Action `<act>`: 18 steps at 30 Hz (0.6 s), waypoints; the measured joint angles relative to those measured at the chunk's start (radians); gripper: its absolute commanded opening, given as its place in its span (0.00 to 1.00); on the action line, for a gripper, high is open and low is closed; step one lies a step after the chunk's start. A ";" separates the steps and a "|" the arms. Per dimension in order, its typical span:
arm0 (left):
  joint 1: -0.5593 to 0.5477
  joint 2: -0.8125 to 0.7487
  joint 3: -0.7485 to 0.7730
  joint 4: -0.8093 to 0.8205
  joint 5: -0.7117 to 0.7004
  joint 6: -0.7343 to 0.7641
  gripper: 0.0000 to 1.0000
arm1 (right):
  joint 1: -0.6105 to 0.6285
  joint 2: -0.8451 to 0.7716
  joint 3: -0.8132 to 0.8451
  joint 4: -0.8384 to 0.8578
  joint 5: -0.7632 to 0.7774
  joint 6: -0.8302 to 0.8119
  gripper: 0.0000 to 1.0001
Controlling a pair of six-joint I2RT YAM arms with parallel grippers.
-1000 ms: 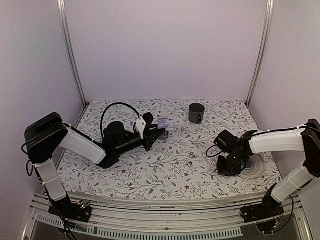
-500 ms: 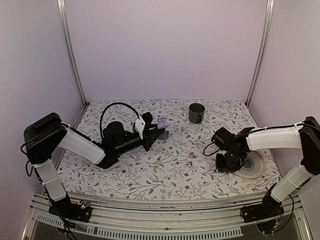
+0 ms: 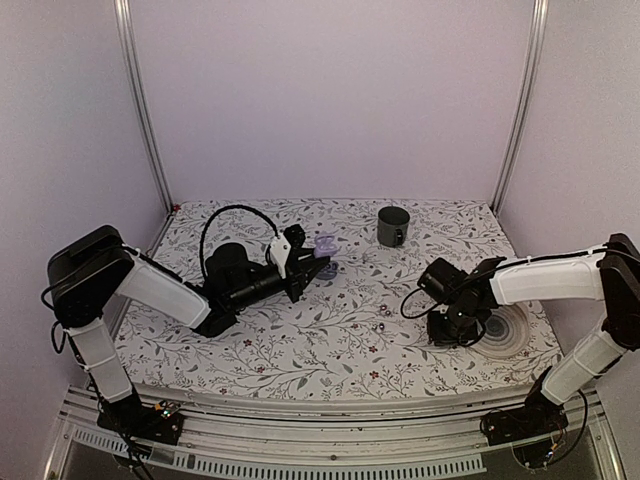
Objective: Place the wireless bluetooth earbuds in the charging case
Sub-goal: Pick up the left earbud from the center of the board.
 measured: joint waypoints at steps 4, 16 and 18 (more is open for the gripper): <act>0.000 0.000 -0.001 0.000 0.000 0.000 0.00 | 0.000 0.000 -0.016 0.012 0.000 0.001 0.21; 0.000 0.000 -0.002 0.000 0.000 0.000 0.00 | 0.008 0.012 0.005 0.002 -0.018 -0.021 0.25; 0.000 0.000 -0.002 0.000 0.000 0.000 0.00 | 0.015 0.012 0.025 -0.008 -0.031 -0.022 0.26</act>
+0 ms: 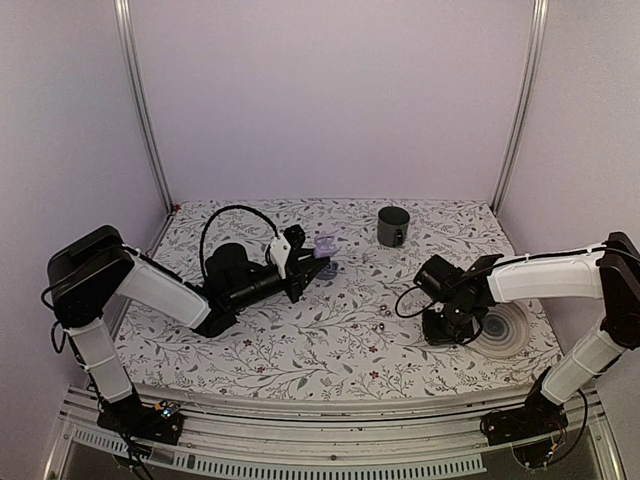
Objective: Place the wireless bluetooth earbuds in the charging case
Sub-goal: Pick up the left earbud from the center of the board.
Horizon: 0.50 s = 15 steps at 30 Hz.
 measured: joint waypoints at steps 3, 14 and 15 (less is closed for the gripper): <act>0.000 0.000 0.000 0.000 0.000 0.000 0.00 | 0.007 0.000 0.024 -0.006 -0.023 0.000 0.26; 0.000 0.000 0.000 0.000 0.003 0.000 0.00 | 0.008 -0.035 0.029 -0.036 0.002 -0.019 0.32; 0.000 0.000 0.000 0.000 0.003 0.000 0.00 | 0.008 -0.039 0.029 -0.032 0.005 -0.025 0.32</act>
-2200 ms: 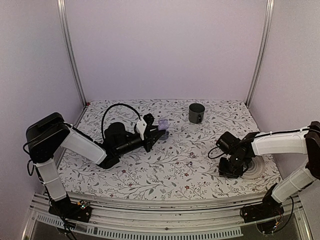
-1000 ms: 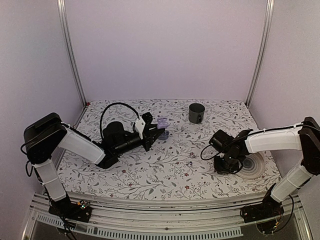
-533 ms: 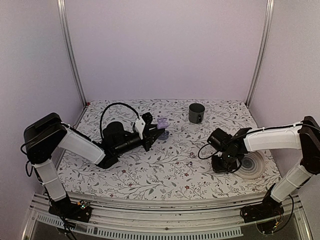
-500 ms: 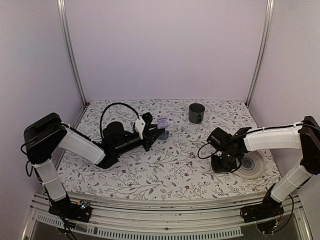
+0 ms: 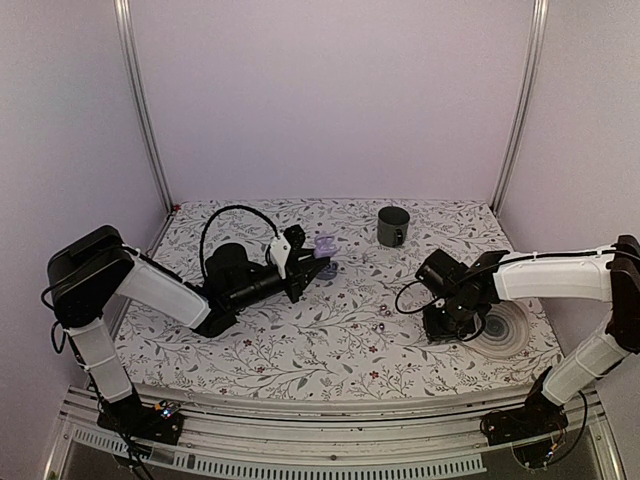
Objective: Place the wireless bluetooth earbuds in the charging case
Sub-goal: Pick up the left earbud from the center of the board.
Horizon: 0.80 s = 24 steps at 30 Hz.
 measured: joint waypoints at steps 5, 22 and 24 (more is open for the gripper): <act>0.000 0.000 0.000 0.000 0.000 0.000 0.00 | 0.000 -0.002 0.000 0.045 0.007 -0.073 0.27; 0.000 -0.022 -0.004 0.000 0.000 0.007 0.00 | 0.001 0.026 -0.029 0.078 0.037 -0.164 0.27; 0.000 -0.023 -0.004 0.000 0.000 0.008 0.00 | 0.002 0.026 -0.039 0.077 0.037 -0.156 0.27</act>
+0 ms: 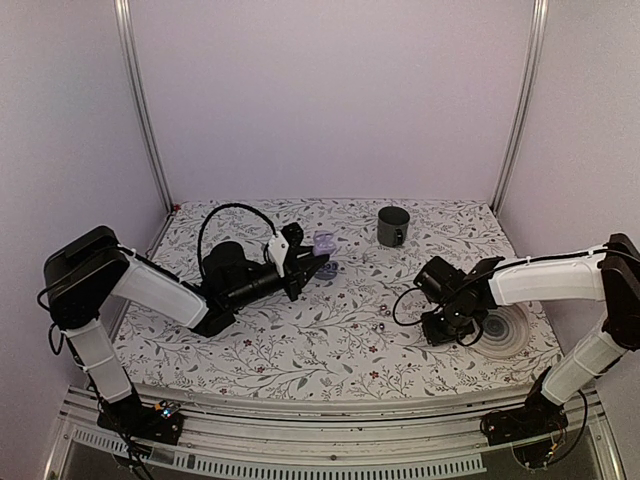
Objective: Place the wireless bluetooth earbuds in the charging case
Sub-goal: Pick up the left earbud from the center of the board.
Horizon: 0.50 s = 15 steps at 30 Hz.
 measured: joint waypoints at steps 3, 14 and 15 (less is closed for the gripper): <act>0.000 0.000 0.000 0.000 0.001 0.000 0.00 | 0.001 0.000 -0.010 0.000 0.000 0.012 0.27; 0.000 0.000 0.000 0.000 0.003 0.000 0.00 | 0.021 0.000 -0.012 -0.001 -0.001 0.034 0.26; 0.000 0.000 0.000 0.000 0.003 0.000 0.00 | 0.023 0.000 -0.013 -0.001 -0.001 0.036 0.26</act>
